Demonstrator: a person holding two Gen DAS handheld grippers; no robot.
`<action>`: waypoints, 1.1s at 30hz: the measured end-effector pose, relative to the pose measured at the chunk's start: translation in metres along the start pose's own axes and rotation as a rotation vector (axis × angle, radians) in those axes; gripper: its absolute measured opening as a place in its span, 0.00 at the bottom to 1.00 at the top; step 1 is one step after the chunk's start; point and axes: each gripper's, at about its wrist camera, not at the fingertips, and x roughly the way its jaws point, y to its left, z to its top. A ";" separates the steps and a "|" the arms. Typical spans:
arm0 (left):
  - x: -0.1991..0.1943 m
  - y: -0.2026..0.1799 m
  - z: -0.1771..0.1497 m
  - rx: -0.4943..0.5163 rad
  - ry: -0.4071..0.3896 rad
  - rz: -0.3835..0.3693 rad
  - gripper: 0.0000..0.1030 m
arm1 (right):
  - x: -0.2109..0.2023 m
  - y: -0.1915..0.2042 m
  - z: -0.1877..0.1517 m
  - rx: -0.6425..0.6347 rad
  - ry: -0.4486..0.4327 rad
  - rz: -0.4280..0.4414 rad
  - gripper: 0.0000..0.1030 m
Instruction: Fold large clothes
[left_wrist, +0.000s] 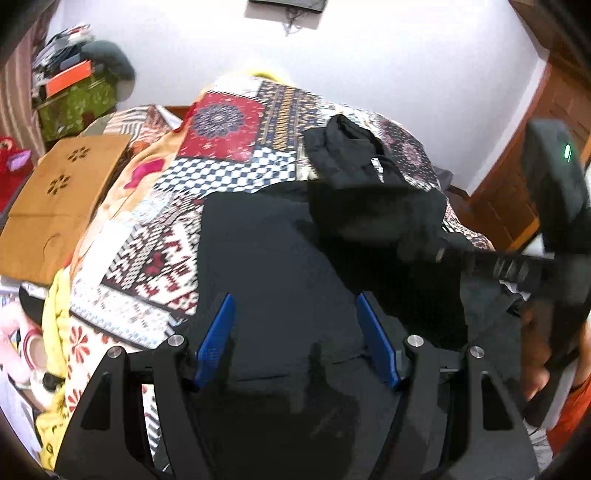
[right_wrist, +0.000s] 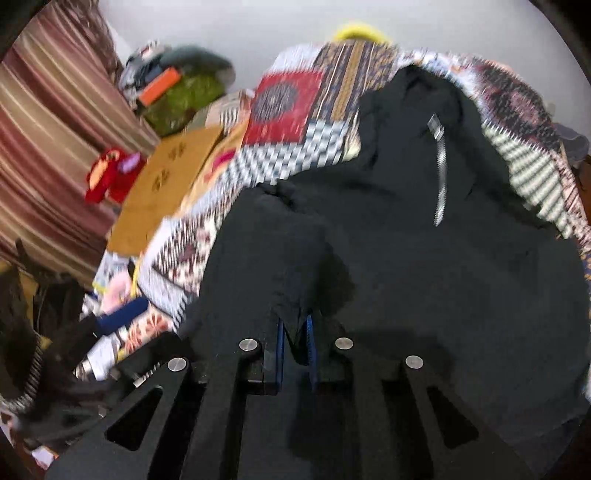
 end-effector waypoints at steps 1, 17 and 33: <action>-0.001 0.006 -0.002 -0.019 0.004 0.002 0.65 | 0.004 0.002 -0.002 -0.004 0.008 -0.016 0.12; 0.024 0.028 -0.025 -0.195 0.142 -0.131 0.65 | -0.079 -0.039 -0.012 -0.023 -0.151 -0.194 0.52; 0.087 0.001 -0.010 -0.153 0.256 -0.113 0.39 | -0.150 -0.213 -0.058 0.352 -0.215 -0.455 0.59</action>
